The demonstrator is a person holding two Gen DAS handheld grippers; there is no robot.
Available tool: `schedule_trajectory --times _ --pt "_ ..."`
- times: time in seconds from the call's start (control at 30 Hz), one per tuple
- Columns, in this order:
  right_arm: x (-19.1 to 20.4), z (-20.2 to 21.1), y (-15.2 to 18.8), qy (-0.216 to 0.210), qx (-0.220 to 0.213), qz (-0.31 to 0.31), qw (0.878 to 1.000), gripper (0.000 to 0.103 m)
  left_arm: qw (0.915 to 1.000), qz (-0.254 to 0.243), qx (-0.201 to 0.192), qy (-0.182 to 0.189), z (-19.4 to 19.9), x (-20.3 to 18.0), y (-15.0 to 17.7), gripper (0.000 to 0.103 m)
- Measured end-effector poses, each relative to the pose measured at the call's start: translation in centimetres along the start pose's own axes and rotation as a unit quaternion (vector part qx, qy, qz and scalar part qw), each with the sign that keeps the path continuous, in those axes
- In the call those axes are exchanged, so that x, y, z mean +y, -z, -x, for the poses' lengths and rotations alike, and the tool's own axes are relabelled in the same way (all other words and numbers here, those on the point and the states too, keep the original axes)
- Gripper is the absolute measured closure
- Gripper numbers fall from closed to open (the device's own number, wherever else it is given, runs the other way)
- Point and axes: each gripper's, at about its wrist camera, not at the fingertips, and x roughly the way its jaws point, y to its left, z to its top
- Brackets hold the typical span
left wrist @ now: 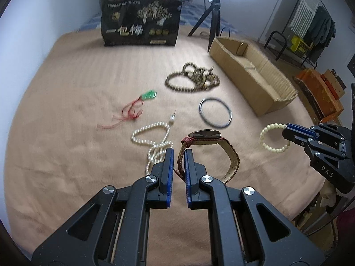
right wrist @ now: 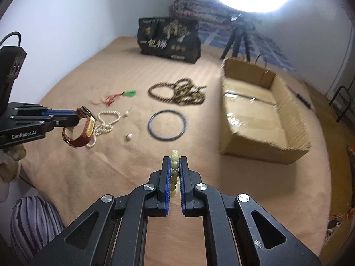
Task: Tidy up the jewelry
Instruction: 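Carry bracelet and watch into the cardboard box and open both tools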
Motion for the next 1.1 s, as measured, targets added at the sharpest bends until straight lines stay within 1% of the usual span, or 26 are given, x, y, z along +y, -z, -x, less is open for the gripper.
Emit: schedule_trajectory --times 0.2,0.5,0.8,1.1 --pt "-2.0 2.0 -1.0 0.022 -0.029 -0.006 0.999 0.097 0.9997 -0.001 -0.025 0.009 0.6 -1.5 -2.6 0.096" --pt "-6.4 3.3 -2.4 0.051 -0.058 -0.035 0.996 0.097 0.9985 -0.024 -0.044 0.021 -0.1 -4.9 -6.3 0.096" --pt "-10.9 2.8 -3.7 0.075 -0.069 -0.057 0.993 0.097 0.9973 -0.038 -0.051 0.036 -2.9 -9.1 -10.5 0.096" --pt "-14.2 0.6 -4.5 0.079 -0.064 -0.078 0.992 0.097 0.9973 -0.045 -0.047 0.035 -6.6 -11.8 -13.0 0.096"
